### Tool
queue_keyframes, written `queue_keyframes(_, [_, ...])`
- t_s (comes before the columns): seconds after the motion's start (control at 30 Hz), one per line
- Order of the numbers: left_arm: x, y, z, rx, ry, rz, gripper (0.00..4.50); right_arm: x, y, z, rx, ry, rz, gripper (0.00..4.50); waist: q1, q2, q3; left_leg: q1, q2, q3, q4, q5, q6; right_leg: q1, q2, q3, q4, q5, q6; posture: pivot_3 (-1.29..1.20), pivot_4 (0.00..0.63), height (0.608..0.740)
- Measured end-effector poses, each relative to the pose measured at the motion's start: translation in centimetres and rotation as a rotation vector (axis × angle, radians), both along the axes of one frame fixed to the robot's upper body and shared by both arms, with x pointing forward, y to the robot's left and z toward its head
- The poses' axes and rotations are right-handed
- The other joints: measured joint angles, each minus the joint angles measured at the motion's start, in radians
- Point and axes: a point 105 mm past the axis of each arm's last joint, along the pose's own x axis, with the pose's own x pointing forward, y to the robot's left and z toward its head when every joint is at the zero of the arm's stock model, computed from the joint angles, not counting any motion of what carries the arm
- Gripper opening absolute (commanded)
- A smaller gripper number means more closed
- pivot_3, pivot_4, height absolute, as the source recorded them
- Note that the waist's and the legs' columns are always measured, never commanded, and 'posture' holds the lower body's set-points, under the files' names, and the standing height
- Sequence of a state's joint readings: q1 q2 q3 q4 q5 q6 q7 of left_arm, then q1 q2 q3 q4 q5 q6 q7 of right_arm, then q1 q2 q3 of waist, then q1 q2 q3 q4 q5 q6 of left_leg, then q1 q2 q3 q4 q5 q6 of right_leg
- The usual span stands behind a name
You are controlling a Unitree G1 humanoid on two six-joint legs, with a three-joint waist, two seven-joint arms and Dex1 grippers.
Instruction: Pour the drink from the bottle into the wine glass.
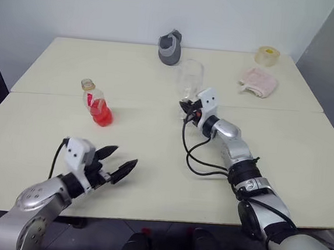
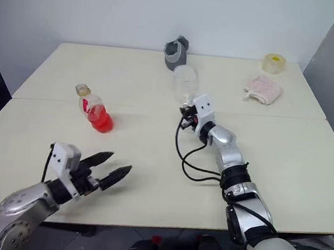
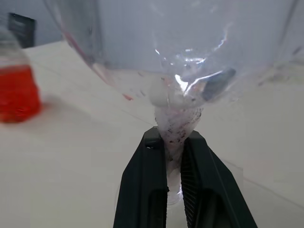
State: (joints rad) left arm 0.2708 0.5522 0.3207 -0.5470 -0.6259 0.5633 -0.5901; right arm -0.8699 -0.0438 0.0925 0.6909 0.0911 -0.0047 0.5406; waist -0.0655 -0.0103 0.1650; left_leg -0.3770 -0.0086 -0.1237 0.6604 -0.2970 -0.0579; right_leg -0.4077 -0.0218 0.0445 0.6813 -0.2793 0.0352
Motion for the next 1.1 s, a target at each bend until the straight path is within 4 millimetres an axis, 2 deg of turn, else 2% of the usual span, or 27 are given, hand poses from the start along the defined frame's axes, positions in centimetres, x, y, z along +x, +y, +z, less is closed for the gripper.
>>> queue_keyframes(0.1, [-1.7,1.8,-1.1,0.02,0.021,0.094,4.5,-1.4,2.2,0.1,-0.011,-0.016,0.084,0.13,0.003,0.0,0.0,0.001,0.0,0.0,0.0,0.0,0.0,0.0,0.0,0.0,0.0,0.0,0.0,0.0,0.15,0.74])
queue_keyframes(0.2, [-2.7,2.7,-1.8,0.039,0.03,0.145,4.5,-2.1,3.0,-1.5,-0.058,0.023,0.122,0.13,0.015,0.0,0.0,0.0,-0.001,0.001,0.0,0.0,0.0,0.001,0.001,-0.001,-0.001,0.0,-0.001,0.0,0.15,0.74])
queue_keyframes(0.37, [-2.5,3.0,-1.3,0.051,-0.015,0.179,4.5,-2.7,3.4,-4.5,-0.106,0.103,0.148,0.13,0.024,0.0,0.0,0.001,-0.001,0.002,0.0,0.0,0.0,0.002,0.002,-0.001,-0.001,0.0,0.0,0.0,0.15,0.74])
queue_keyframes(0.5, [-2.2,3.1,-1.0,0.049,-0.032,0.194,4.5,-2.5,3.4,-4.9,-0.104,0.092,0.151,0.13,0.021,0.0,0.0,0.003,0.0,0.002,0.0,0.0,0.0,0.002,0.002,-0.001,0.0,0.0,-0.001,0.0,0.15,0.74])
queue_keyframes(0.53, [-2.2,3.1,-1.0,0.048,-0.033,0.194,4.5,-2.4,3.4,-4.9,-0.102,0.09,0.151,0.86,0.02,0.0,0.0,0.003,0.0,0.003,0.0,0.0,0.0,0.002,0.002,-0.001,0.0,0.0,-0.001,0.0,0.15,0.74])
queue_keyframes(0.57, [-2.2,3.1,-1.0,0.048,-0.033,0.193,4.5,-2.4,3.4,-5.0,-0.099,0.092,0.148,1.05,0.019,0.0,0.0,0.003,0.0,0.002,0.0,0.0,0.0,0.002,0.003,-0.001,0.0,0.0,-0.001,0.0,0.15,0.74])
queue_keyframes(0.67, [-2.2,3.1,-1.0,0.048,-0.032,0.191,4.5,-2.2,3.1,-5.2,-0.086,0.11,0.139,2.09,0.019,0.0,0.0,0.002,0.0,0.003,0.0,0.0,0.0,0.002,0.002,0.0,0.0,0.0,-0.001,0.0,0.15,0.74])
queue_keyframes(0.83, [-1.7,2.9,-0.6,0.046,-0.053,0.18,4.5,-2.3,2.6,-4.4,-0.062,0.086,0.132,3.84,0.017,0.0,0.0,0.002,0.0,0.002,0.0,0.0,0.0,0.002,0.003,-0.001,0.0,0.0,-0.001,0.0,0.15,0.74])
queue_keyframes(0.93, [-1.3,2.9,-0.3,0.045,-0.069,0.175,4.5,-3.5,2.0,-3.6,-0.015,0.085,0.181,3.84,0.019,0.0,0.0,0.002,0.0,0.001,0.0,0.0,0.0,0.002,0.002,-0.001,-0.001,0.0,-0.001,0.0,0.15,0.74])
queue_keyframes(1.1, [-0.5,3.4,-0.3,0.051,-0.075,0.199,4.5,-7.4,-1.8,-4.2,-0.04,0.122,0.232,3.84,0.032,0.0,0.0,0.001,-0.001,0.001,0.0,0.0,0.0,0.002,0.002,-0.001,-0.001,0.0,0.0,0.0,0.15,0.74])
